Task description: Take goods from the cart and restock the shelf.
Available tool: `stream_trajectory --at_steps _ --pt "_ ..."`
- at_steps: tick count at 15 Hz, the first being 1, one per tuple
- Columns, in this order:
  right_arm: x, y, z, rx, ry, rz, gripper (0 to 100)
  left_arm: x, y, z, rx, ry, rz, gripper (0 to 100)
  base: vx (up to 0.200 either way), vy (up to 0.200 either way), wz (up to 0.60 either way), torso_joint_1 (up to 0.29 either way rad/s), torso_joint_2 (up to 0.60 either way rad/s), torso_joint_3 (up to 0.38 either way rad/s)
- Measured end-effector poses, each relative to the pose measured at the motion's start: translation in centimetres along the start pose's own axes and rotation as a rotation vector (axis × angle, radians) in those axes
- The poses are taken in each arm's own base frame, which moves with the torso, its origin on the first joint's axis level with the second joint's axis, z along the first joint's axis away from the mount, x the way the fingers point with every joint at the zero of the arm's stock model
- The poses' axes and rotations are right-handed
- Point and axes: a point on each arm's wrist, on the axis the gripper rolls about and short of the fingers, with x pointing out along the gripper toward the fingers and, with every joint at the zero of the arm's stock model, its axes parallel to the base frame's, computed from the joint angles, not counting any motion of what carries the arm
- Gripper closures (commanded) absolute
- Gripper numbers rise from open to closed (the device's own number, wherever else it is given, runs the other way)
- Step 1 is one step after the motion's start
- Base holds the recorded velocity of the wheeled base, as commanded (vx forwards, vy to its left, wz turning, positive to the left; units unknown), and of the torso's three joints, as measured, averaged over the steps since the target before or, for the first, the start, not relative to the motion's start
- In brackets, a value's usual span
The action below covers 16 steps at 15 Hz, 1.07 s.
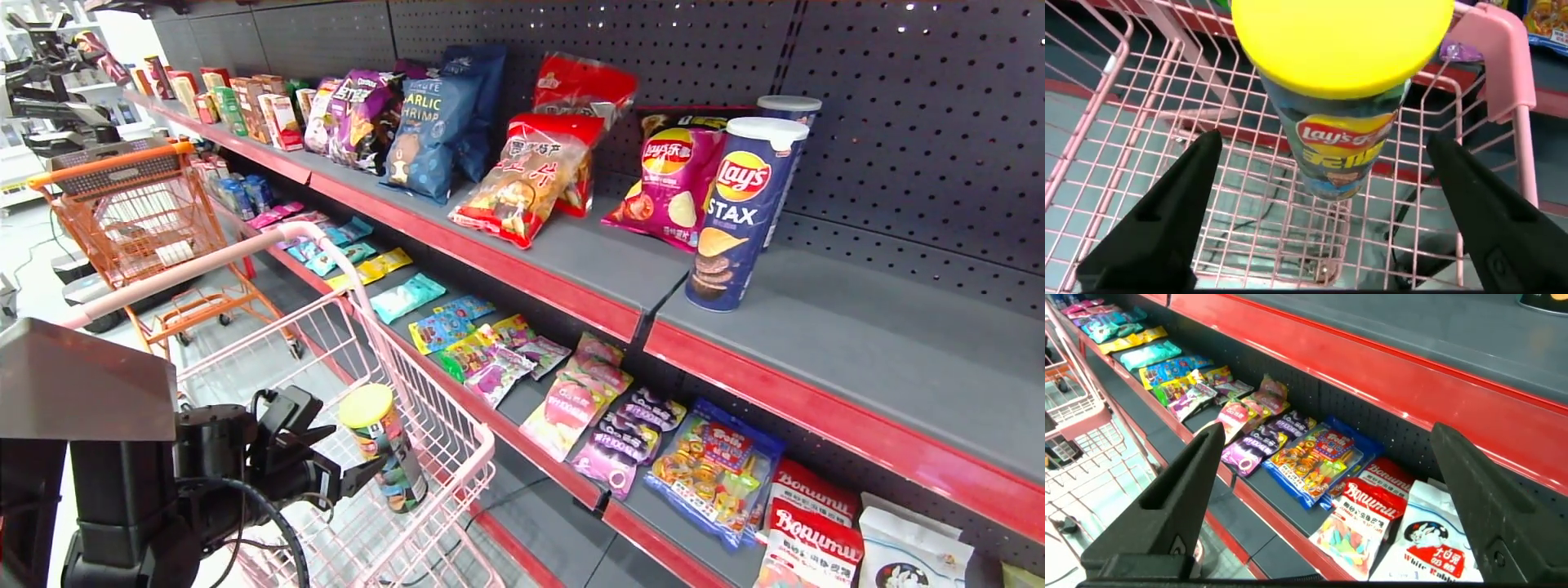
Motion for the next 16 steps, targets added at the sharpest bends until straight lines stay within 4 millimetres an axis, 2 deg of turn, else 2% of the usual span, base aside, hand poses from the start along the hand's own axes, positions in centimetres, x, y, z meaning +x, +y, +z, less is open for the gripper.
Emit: stream_trajectory --at_steps 7,16 --pt "0.0 0.0 0.0 0.000 0.000 0.000 0 1.2 0.5 0.1 0.010 -0.023 -0.003 0 0.000 0.000 0.00 0.000 0.00 0.000" --pt "0.0 0.0 0.0 -0.006 0.000 0.004 0 3.0 0.1 0.2 0.036 -0.043 -0.033 0 0.000 0.000 0.00 0.000 0.00 0.000"
